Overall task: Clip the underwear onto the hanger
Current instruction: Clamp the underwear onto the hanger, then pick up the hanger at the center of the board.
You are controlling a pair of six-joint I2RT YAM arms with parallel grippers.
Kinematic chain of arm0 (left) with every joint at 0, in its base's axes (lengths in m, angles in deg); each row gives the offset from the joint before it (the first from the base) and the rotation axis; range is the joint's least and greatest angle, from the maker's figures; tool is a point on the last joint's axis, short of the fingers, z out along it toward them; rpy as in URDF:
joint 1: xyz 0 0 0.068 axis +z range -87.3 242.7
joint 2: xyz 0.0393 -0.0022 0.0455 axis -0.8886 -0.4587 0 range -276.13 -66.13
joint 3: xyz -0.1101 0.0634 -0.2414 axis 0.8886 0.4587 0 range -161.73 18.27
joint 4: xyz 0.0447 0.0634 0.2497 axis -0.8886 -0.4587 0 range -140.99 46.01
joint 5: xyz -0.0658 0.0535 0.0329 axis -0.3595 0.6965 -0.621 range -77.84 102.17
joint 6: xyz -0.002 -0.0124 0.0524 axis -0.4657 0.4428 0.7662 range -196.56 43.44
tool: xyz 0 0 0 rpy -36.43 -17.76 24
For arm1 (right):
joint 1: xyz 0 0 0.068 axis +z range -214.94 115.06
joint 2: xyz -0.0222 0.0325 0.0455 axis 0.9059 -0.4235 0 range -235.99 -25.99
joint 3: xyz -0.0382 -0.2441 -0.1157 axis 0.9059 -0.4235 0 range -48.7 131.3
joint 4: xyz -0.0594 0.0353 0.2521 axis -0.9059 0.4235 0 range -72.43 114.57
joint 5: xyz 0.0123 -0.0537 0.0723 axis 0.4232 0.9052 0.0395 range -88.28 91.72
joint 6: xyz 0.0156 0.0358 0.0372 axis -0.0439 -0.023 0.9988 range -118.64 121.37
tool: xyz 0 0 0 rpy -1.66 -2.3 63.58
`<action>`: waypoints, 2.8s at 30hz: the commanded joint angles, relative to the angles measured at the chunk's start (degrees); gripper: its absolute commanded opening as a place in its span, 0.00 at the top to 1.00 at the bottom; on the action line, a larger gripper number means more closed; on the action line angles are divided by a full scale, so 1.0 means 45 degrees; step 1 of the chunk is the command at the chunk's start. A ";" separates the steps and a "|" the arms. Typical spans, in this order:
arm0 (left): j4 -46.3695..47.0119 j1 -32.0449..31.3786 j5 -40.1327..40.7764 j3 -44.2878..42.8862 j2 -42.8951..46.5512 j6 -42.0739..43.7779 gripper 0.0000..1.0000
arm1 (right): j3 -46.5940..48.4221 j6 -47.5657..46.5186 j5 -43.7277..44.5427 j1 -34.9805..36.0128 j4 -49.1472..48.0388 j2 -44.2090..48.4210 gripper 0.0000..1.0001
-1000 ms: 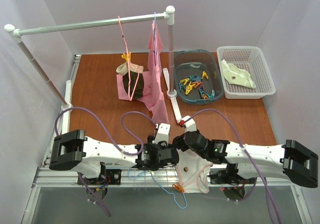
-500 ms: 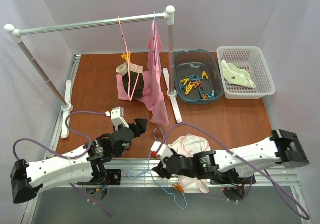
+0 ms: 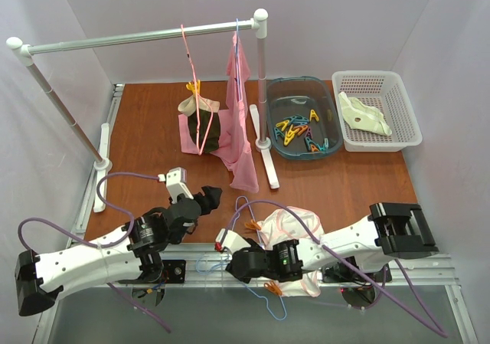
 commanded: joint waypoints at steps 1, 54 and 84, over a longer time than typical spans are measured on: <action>-0.0606 0.0083 0.0002 0.0225 0.0396 -0.0069 0.10 | 0.0346 0.0840 -0.0347 -0.0189 -0.0721 -0.0409 0.43; -0.0164 0.0044 -0.0405 -0.2608 0.3697 0.5455 0.17 | -0.0436 0.1256 -0.0214 -0.0561 0.0296 0.8082 0.99; 1.1307 -0.0034 -1.2478 0.1592 0.2722 0.7802 0.40 | -0.0357 -0.2010 0.3891 -0.0619 -0.4275 0.9843 0.99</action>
